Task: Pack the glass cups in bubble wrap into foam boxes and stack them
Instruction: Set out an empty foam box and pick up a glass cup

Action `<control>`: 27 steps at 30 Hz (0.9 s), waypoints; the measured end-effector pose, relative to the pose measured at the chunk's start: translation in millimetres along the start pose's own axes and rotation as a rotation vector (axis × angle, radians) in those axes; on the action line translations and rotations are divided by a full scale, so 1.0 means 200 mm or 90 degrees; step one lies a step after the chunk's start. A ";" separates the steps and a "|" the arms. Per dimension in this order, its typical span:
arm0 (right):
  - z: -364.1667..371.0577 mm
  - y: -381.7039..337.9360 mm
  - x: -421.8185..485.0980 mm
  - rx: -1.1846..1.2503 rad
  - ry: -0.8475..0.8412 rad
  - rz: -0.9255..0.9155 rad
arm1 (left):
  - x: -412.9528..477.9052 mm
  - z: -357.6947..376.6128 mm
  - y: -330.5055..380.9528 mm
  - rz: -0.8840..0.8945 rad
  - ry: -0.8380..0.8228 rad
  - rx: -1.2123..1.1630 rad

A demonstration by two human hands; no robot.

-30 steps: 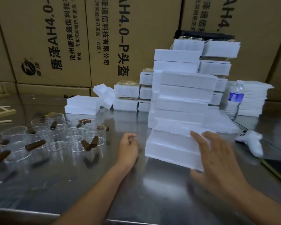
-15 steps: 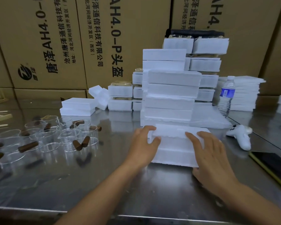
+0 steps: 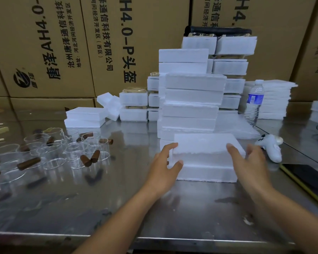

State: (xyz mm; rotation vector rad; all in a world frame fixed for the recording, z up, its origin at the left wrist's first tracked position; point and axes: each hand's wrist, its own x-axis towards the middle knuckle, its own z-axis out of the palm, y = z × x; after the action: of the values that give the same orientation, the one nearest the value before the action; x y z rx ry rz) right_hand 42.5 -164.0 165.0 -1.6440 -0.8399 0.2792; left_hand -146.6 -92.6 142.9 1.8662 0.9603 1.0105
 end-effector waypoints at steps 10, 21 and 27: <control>0.02 -0.03 -0.01 0.040 0.027 -0.029 | 0.02 0.01 0.00 -0.040 0.005 -0.103; 0.11 -0.34 -0.06 0.186 0.008 -0.214 | 0.08 -0.12 -0.09 -0.139 0.134 -0.267; 0.33 -0.47 -0.19 0.181 -0.085 -0.350 | 0.08 -0.26 -0.16 -0.125 0.335 -0.293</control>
State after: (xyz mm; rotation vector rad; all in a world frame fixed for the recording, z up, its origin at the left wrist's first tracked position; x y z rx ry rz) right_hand -59.1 -135.1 225.1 -1.0883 -1.2542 0.1136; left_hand -194.4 -52.3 139.1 1.1253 1.0676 1.4894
